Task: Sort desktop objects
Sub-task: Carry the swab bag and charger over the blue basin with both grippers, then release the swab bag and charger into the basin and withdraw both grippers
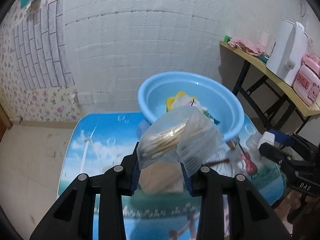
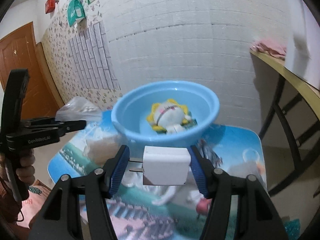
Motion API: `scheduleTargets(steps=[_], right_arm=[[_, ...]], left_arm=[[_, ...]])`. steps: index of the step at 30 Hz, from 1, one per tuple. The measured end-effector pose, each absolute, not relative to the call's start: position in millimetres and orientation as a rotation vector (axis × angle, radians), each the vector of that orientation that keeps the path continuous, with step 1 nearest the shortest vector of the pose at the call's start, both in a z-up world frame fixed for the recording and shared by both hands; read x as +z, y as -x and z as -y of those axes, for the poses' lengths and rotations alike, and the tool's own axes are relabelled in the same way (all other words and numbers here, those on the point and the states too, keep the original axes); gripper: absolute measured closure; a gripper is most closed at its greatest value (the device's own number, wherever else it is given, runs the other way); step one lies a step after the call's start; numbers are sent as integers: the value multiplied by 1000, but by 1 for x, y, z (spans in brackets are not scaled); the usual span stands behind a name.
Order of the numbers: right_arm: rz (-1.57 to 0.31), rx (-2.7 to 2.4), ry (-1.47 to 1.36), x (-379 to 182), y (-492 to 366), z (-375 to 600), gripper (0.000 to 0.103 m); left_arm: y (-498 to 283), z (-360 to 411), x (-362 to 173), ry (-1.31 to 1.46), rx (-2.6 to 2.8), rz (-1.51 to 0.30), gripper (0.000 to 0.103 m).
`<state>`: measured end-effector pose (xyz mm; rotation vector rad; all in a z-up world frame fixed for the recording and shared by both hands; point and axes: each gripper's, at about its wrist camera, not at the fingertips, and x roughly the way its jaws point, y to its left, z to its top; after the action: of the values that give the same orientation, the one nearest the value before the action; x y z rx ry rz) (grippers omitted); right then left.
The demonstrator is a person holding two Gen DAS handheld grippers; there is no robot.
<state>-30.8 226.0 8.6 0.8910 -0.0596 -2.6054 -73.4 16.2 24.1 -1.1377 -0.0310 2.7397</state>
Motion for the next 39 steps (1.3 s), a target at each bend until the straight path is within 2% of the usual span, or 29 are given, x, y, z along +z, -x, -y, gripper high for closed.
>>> scheduleTargets(steps=[6, 12, 17, 19, 22, 25, 27, 29, 37, 39], right_arm=[[77, -2608, -868, 14, 72, -222, 43], [141, -2576, -951, 1, 120, -222, 43], [77, -2563, -971, -5, 134, -212, 43], [78, -2554, -983, -10, 139, -209, 43], [74, -2546, -993, -16, 141, -205, 43], [100, -2537, -1012, -22, 142, -208, 43], [130, -2537, -1015, -23, 141, -213, 43], [136, -2542, -1011, -22, 139, -216, 43], [104, -2561, -1001, -19, 116, -222, 43], [90, -2570, -990, -15, 110, -221, 43]], left_arm=[[116, -28, 22, 1162, 2718, 25, 68], [158, -51, -1, 1247, 2696, -122, 68], [169, -62, -11, 1257, 2657, -182, 66], [170, -62, -11, 1254, 2653, -176, 62], [169, -65, -9, 1242, 2628, -184, 48], [165, -68, -7, 1227, 2648, -226, 43], [163, -66, -7, 1233, 2667, -231, 26], [163, -62, -7, 1255, 2682, -211, 16], [143, -46, -9, 1280, 2708, -142, 15], [137, -40, -7, 1274, 2722, -112, 11]])
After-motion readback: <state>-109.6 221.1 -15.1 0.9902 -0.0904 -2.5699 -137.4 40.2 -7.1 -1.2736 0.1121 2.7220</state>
